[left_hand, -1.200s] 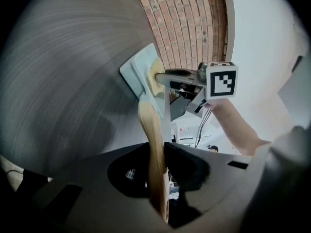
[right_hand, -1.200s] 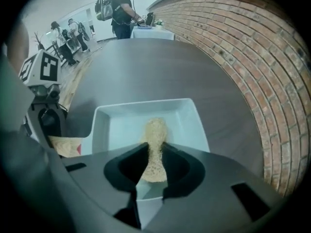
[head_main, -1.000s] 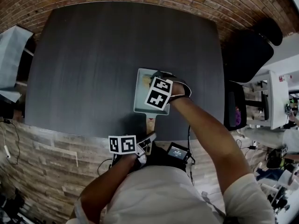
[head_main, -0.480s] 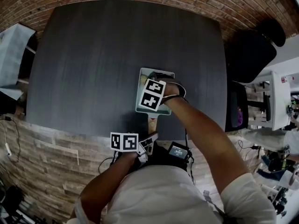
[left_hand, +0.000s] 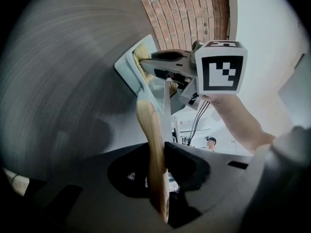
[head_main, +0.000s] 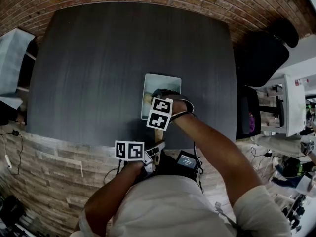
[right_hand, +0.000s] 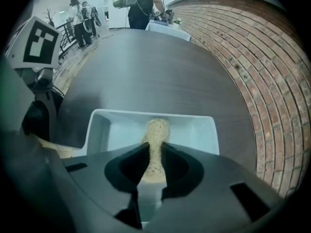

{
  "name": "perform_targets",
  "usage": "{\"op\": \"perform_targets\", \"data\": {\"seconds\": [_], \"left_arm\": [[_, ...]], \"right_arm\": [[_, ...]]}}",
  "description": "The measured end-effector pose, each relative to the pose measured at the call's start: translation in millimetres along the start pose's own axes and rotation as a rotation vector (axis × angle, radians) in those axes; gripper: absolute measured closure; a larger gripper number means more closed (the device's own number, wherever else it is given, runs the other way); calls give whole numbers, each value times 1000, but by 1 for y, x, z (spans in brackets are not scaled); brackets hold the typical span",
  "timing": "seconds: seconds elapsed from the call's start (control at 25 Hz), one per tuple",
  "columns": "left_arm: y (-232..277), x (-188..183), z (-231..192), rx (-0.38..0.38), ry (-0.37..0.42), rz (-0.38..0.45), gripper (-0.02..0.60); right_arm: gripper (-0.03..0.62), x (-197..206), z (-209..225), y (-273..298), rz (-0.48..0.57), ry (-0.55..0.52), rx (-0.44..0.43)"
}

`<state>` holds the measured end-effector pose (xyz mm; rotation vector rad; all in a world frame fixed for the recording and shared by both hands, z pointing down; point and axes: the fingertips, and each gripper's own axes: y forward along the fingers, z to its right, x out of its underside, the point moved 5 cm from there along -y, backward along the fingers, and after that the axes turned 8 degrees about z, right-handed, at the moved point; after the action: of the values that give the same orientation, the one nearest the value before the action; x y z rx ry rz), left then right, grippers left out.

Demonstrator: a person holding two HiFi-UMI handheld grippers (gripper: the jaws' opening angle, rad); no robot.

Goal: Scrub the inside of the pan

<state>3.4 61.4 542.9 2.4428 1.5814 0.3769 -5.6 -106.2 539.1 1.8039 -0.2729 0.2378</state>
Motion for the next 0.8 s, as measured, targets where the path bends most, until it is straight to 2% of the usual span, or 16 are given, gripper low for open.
{"op": "perform_targets", "data": {"seconds": [0.2,0.48,0.56,0.8], "left_arm": [[-1,-1,-1,-2,2,-4,494],[0,-1,1,-3,2,-6,494],[0,-1,0,-6,3,-6,494],[-2,-1,0,-10,-2,-1,494]], "right_arm": [[516,-3,-22,-3,8,-22,-52],[516,-4,-39,-10,50,56,-206],[514,-5,-41,-11,61,50,-240],[515,-6,-45,-15,107,-13,-266]]}}
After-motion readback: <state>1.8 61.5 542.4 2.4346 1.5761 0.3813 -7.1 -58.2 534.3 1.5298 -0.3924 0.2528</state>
